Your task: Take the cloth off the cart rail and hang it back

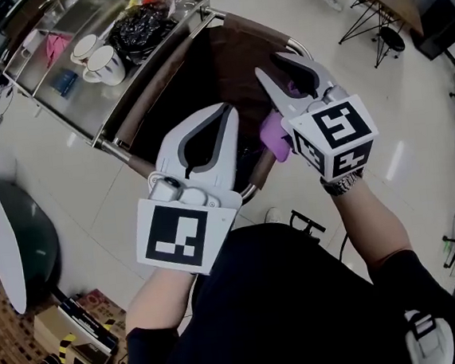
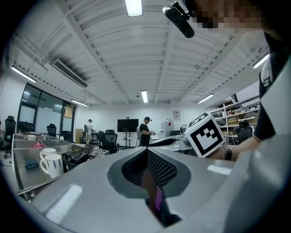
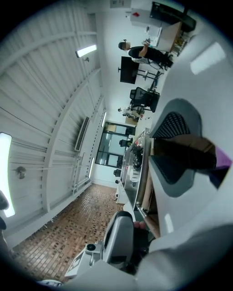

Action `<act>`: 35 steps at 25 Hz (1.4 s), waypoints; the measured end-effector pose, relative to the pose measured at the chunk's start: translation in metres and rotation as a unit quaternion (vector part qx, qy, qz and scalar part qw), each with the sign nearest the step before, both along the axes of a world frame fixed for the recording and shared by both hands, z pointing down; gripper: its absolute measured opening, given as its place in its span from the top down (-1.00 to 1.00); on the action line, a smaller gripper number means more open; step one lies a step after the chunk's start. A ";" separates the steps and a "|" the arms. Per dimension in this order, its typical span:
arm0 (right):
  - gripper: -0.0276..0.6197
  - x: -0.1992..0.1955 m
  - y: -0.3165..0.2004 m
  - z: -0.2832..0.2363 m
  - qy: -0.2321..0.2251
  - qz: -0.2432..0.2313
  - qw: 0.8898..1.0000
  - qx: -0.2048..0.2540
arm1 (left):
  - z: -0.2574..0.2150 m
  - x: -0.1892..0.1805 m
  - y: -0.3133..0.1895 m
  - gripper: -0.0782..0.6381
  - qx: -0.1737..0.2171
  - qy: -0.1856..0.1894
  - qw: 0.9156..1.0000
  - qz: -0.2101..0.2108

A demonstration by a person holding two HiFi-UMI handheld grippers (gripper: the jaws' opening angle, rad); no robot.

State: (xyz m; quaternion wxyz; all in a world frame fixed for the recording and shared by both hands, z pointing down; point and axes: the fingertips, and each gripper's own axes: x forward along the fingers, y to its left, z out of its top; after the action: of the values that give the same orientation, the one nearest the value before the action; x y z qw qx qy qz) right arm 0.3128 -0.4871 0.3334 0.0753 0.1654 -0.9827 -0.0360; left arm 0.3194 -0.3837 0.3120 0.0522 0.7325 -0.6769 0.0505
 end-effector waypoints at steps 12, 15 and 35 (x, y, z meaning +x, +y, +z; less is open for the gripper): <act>0.76 0.063 0.022 -0.039 -0.050 0.124 0.990 0.032 | -0.016 0.024 0.016 0.79 0.016 -0.012 0.994 0.106; 0.84 0.081 0.035 -0.050 -0.061 0.142 0.987 0.046 | -0.021 0.034 0.025 0.79 0.022 -0.015 0.992 0.122; 0.91 0.201 0.105 -0.070 -0.112 0.103 0.986 0.072 | -0.008 0.142 0.055 0.79 0.017 -0.024 0.995 0.099</act>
State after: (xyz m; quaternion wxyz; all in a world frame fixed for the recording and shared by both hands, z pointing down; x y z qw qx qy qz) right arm 0.5142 -0.3822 0.2633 -0.0443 0.2737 -0.9575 -0.0800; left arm 0.4619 -0.3285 0.3043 0.0179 0.7954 -0.6027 0.0615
